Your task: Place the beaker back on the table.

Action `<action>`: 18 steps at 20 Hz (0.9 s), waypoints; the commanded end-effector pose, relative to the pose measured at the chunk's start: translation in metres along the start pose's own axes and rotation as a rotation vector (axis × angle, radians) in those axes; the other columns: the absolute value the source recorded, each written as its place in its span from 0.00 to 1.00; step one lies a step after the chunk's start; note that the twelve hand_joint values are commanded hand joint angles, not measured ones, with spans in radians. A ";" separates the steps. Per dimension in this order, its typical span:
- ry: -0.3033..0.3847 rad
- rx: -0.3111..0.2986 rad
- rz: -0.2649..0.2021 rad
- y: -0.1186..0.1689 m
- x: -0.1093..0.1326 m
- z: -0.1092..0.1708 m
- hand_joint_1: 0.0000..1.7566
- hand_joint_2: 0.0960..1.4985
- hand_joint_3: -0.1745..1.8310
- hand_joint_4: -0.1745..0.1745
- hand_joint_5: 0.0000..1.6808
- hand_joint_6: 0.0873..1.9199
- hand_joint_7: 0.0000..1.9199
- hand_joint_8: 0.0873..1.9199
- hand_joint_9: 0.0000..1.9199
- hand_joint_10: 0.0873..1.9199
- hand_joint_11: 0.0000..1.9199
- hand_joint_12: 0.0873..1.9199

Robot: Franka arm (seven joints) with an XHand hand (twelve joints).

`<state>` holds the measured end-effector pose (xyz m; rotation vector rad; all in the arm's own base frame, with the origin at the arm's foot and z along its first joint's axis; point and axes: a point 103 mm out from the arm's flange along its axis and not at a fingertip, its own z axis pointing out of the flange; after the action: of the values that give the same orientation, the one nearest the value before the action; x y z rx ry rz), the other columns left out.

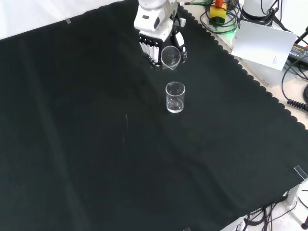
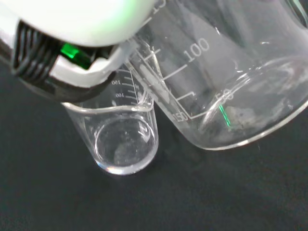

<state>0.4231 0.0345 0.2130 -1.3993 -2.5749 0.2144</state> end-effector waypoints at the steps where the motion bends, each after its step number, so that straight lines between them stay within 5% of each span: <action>1: 0.097 -0.117 0.006 -0.006 -0.031 0.010 0.76 0.37 0.39 0.00 0.90 0.02 0.84 0.00 0.94 0.00 0.81 0.21; 9: 0.160 -0.204 0.012 0.014 -0.069 0.028 0.76 0.37 0.38 0.00 0.90 0.02 0.84 0.00 0.93 0.00 0.81 0.21; 18: 0.213 -0.222 -0.030 0.063 -0.100 0.049 0.76 0.39 0.37 0.00 0.90 0.02 0.84 0.00 0.93 0.00 0.80 0.21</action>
<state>0.4657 -0.0268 0.1789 -1.4558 -2.5026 -0.0904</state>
